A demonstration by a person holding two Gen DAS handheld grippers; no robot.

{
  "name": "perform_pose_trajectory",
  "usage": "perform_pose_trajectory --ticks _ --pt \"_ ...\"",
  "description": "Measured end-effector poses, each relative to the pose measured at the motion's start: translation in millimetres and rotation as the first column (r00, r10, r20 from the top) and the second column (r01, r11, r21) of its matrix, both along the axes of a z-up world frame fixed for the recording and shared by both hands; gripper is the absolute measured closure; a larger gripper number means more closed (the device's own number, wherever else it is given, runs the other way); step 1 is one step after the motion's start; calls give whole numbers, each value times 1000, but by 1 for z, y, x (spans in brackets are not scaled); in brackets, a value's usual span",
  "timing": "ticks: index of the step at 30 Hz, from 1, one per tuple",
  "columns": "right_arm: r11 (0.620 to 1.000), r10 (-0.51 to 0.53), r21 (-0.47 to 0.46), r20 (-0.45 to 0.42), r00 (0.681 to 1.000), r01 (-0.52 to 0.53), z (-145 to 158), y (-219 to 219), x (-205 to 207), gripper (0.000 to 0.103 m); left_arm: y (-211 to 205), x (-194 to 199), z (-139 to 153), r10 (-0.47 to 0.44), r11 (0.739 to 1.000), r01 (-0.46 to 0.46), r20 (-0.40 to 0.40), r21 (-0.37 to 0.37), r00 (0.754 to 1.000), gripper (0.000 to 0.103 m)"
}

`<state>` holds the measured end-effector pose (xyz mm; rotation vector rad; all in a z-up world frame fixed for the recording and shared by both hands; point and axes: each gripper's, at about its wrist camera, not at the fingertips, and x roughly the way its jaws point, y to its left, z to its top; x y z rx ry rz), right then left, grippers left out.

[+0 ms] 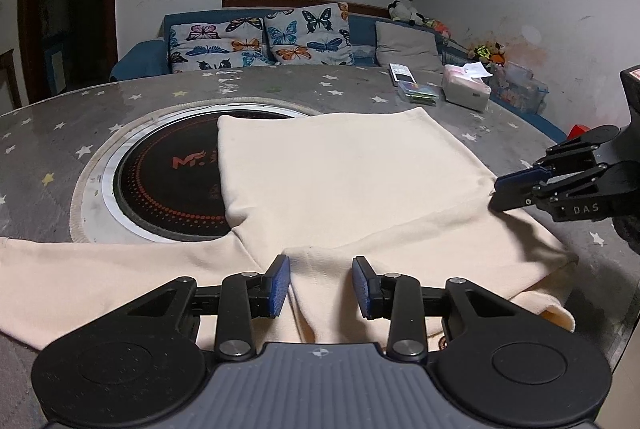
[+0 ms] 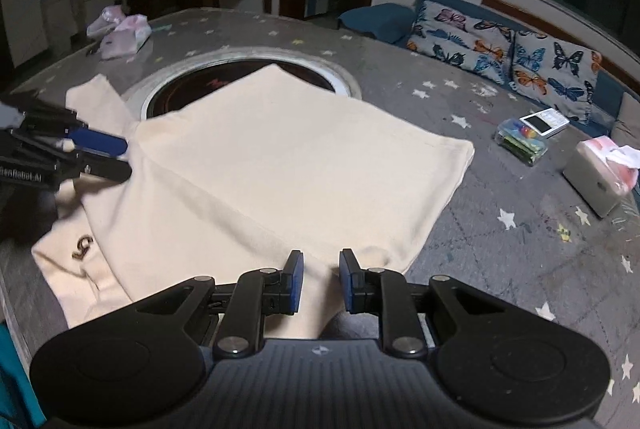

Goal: Fold clothes
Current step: 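Open the right gripper and withdraw from the folded side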

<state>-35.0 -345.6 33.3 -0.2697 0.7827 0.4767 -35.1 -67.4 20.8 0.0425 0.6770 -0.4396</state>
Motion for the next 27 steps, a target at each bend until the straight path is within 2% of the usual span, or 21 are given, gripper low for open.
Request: perform_pose_trajectory --ticks 4,6,8,14,21,27 --pt "1000 20 -9 -4 1000 -20 -1 -1 1 85 0 0 0 -1 1000 1 1 -1 1000 67" --pt "1000 18 -13 -1 1000 -18 -1 -2 1 99 0 1 -1 -2 1000 2 0 0 1000 66" --pt "1000 5 -5 3 1000 -5 1 -3 0 100 1 1 -1 1 1000 -1 0 -1 1000 66" --pt "999 -51 11 37 998 51 12 -14 -9 101 4 1 1 6 1000 -6 2 0 1000 65" --pt "994 -108 33 17 994 107 -1 -23 -10 99 0 -1 7 12 1000 -12 26 -1 1000 67" --pt "996 -86 43 48 995 84 15 -16 -22 96 -9 -10 12 -15 1000 15 71 1 997 77"
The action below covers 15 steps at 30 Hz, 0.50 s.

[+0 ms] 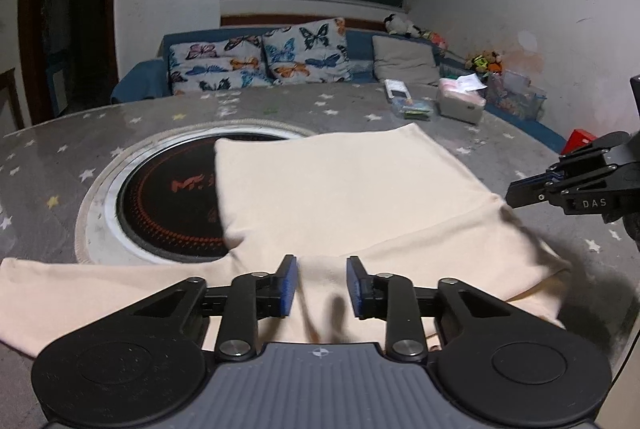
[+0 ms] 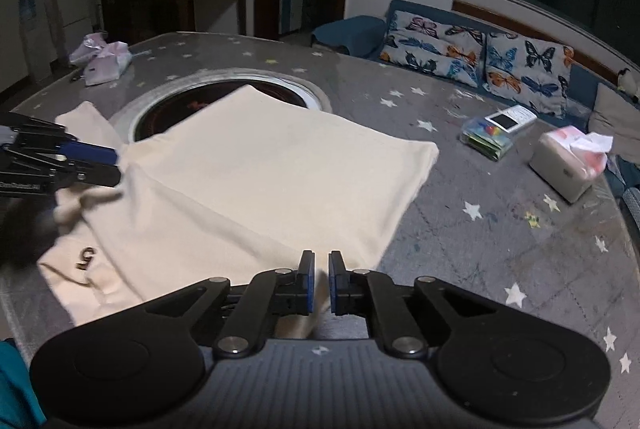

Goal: Fold clothes
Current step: 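Open the right gripper and withdraw from the folded side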

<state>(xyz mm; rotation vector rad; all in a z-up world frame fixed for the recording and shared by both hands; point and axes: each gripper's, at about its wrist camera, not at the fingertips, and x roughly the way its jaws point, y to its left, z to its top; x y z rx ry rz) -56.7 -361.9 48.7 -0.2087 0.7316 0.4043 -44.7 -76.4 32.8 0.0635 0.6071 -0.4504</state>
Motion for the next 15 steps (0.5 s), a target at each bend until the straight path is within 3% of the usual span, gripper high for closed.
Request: perform_pose_trajectory --ticks 7,15 --pt "999 41 28 -40 998 -40 -6 14 -22 96 -17 2 -6 -68 998 68 3 0 998 78" --pt "1000 19 21 -64 998 -17 -12 12 -34 91 -6 4 -16 -33 999 33 -19 24 999 78"
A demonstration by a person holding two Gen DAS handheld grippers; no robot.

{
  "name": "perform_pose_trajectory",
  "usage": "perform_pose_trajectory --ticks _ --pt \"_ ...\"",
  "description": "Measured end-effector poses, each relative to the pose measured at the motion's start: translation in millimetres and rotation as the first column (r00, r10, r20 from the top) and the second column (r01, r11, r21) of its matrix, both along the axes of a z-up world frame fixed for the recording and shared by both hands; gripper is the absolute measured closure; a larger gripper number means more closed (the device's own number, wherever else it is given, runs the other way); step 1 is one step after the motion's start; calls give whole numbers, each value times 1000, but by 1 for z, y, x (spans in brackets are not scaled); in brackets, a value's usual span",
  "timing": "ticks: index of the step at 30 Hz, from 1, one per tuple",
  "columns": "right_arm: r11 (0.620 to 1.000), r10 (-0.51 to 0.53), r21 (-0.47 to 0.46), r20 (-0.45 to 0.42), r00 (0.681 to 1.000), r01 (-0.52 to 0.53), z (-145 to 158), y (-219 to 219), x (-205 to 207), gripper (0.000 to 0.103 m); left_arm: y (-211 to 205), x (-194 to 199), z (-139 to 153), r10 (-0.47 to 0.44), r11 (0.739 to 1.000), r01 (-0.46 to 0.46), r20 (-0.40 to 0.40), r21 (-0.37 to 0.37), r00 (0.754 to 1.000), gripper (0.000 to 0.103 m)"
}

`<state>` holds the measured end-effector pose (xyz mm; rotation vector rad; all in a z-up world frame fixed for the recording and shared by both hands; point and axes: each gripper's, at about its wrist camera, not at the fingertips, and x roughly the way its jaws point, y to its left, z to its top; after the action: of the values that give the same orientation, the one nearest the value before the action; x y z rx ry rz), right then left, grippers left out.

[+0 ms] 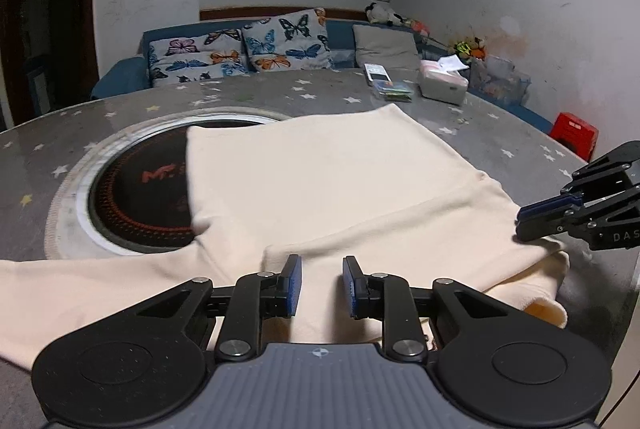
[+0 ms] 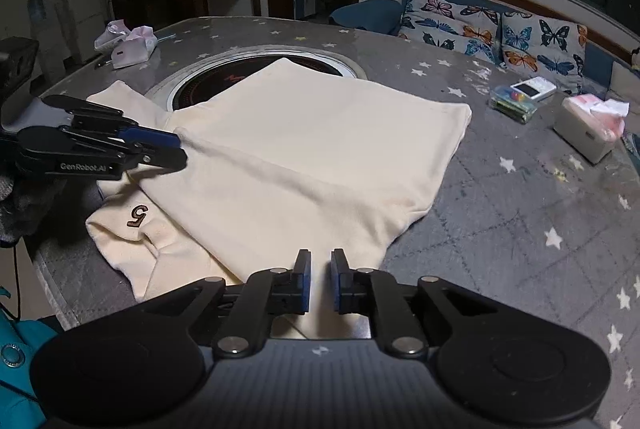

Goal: Fold clothes
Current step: 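Open the right gripper and withdraw from the folded side, then grasp the opposite side and sleeve with the left gripper and lift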

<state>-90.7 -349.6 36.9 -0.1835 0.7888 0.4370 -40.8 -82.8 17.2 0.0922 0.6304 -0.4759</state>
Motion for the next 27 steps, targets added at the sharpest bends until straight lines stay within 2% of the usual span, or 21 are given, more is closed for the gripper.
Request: perform_pose_trajectory --ticks 7,12,17,27 --pt "998 61 -8 25 998 -60 13 21 14 91 30 -6 4 102 995 -102 4 -8 995 78" --pt "990 138 -6 32 990 -138 16 55 32 91 65 -10 10 226 974 -226 8 -13 974 75" --pt "973 233 -5 19 972 -233 11 97 43 91 106 -12 12 376 927 -376 1 -15 927 70" --pt "924 381 -28 -18 924 -381 -5 157 31 91 172 -12 7 604 796 -605 -26 -14 796 65"
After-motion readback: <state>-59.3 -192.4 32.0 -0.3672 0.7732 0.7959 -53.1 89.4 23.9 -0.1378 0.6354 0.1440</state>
